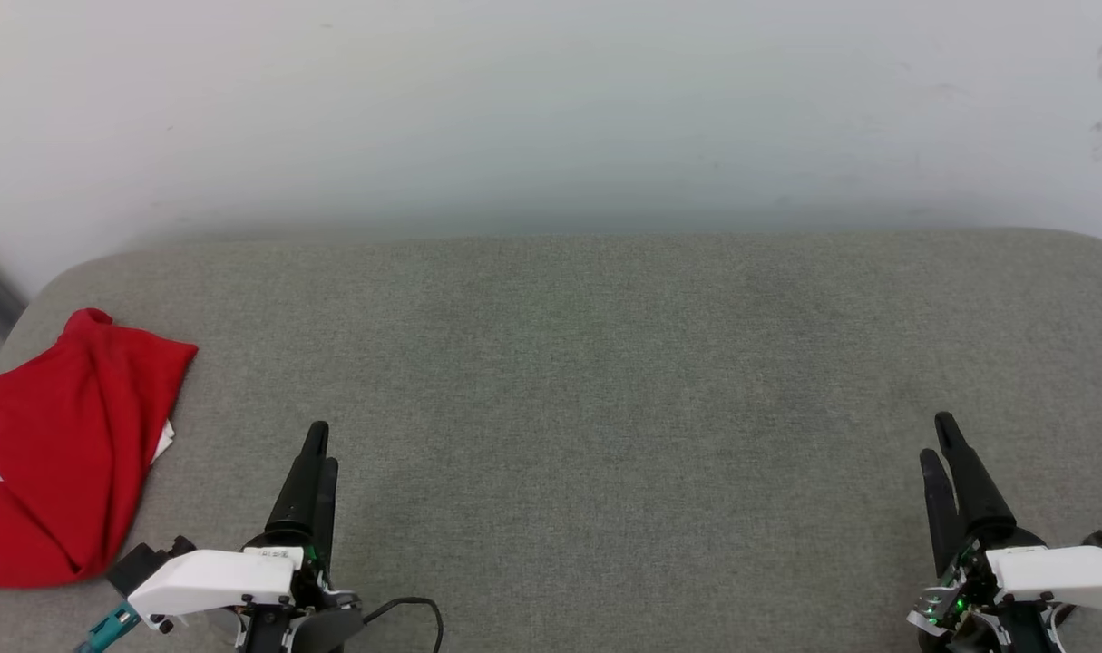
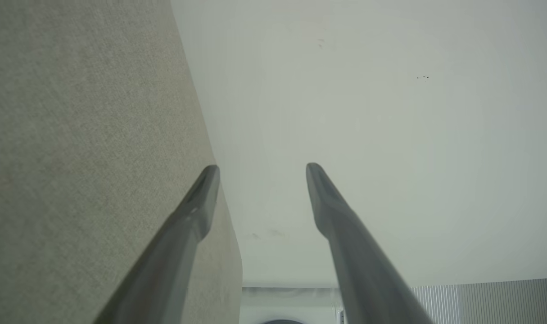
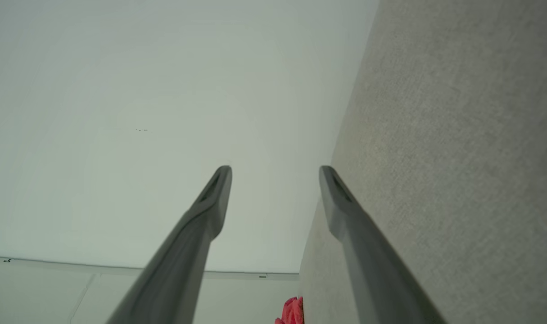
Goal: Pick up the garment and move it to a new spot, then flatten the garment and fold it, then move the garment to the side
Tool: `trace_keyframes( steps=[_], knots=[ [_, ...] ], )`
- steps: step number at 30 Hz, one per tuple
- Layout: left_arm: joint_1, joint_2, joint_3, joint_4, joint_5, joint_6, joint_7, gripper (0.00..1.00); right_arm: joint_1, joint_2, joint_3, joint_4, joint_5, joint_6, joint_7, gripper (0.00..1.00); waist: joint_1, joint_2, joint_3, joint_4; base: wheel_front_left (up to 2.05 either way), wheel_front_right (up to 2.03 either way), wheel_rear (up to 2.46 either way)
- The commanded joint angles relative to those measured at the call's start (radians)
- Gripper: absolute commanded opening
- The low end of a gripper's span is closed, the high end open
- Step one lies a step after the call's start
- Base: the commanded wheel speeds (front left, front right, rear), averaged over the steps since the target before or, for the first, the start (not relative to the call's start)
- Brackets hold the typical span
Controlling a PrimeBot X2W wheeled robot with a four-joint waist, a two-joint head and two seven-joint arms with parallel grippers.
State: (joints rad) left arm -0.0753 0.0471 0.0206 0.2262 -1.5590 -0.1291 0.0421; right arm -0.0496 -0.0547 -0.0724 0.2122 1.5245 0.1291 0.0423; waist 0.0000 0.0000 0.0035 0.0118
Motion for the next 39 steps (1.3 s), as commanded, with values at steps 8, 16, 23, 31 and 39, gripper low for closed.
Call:
trace_keyframes(
  steps=[8,16,23,31,39],
  knots=[
    [-0.02,0.002,-0.048,-0.051,0.152,-0.002,-0.042,1.0,0.006,-0.01,0.011,-0.059,-0.166,0.002,-0.043,1.0,0.0,0.0,-0.001,0.011,0.0,0.0,0.0],
    [-0.028,0.003,-0.076,-0.053,0.375,-0.002,-0.081,1.0,0.025,-0.009,0.016,-0.097,-0.431,0.002,-0.082,1.0,0.0,0.0,0.0,0.022,0.0,0.0,0.0],
    [-0.034,0.003,-0.076,-0.058,0.524,-0.002,-0.102,1.0,0.036,-0.006,0.018,-0.128,-0.6,0.002,-0.087,1.0,0.0,0.0,0.003,0.026,0.0,0.0,0.0],
    [-0.043,0.003,-0.093,-0.058,0.71,0.005,-0.132,1.0,0.054,0.0,0.016,-0.175,-0.784,0.002,-0.08,1.0,0.0,0.0,0.011,0.029,0.0,0.0,0.0],
    [-0.047,0.004,-0.105,-0.047,0.846,0.013,-0.154,1.0,0.067,0.002,0.018,-0.203,-0.907,0.002,-0.074,1.0,0.0,0.0,0.015,0.029,0.0,0.0,0.0]
  ],
)
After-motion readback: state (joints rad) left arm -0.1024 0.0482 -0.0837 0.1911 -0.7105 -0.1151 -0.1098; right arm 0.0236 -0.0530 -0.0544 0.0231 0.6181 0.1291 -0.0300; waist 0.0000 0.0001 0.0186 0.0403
